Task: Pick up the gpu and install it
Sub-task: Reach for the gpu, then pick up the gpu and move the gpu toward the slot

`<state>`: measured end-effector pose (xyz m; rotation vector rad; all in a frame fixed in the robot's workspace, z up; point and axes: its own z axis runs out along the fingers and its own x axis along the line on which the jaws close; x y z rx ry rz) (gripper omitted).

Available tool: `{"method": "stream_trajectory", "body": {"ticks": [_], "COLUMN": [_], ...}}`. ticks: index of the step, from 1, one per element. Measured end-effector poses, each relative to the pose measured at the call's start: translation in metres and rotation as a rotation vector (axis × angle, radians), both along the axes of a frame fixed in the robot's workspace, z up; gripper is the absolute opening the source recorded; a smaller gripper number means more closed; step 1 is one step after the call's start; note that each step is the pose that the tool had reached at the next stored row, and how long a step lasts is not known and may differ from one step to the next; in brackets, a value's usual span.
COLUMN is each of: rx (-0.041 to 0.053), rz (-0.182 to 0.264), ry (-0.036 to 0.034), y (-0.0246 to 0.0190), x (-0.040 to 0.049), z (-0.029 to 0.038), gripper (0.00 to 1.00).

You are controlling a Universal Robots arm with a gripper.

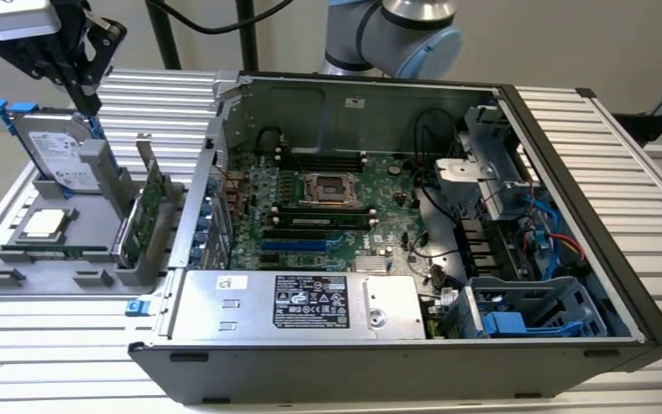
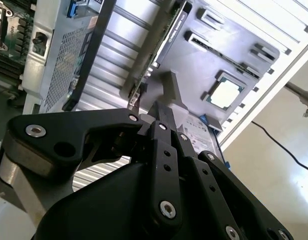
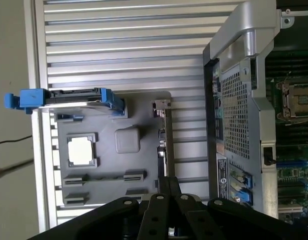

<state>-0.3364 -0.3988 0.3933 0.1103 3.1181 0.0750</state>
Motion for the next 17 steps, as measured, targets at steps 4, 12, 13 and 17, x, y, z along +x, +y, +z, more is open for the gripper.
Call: {"method": "stream_trajectory", "body": {"ticks": [4,12,13,17], "rx": [0.0,0.0,0.0,0.0], "rz": [0.0,0.0,0.0,0.0], "ry": [0.0,0.0,0.0,-0.0001], "y": [0.0,0.0,0.0,0.0], "x": [-0.0027,-0.0041,-0.0041,-0.0041], "z": [0.0,0.0001,0.0001,0.0001], "gripper": [0.0,0.0,0.0,0.0]}}
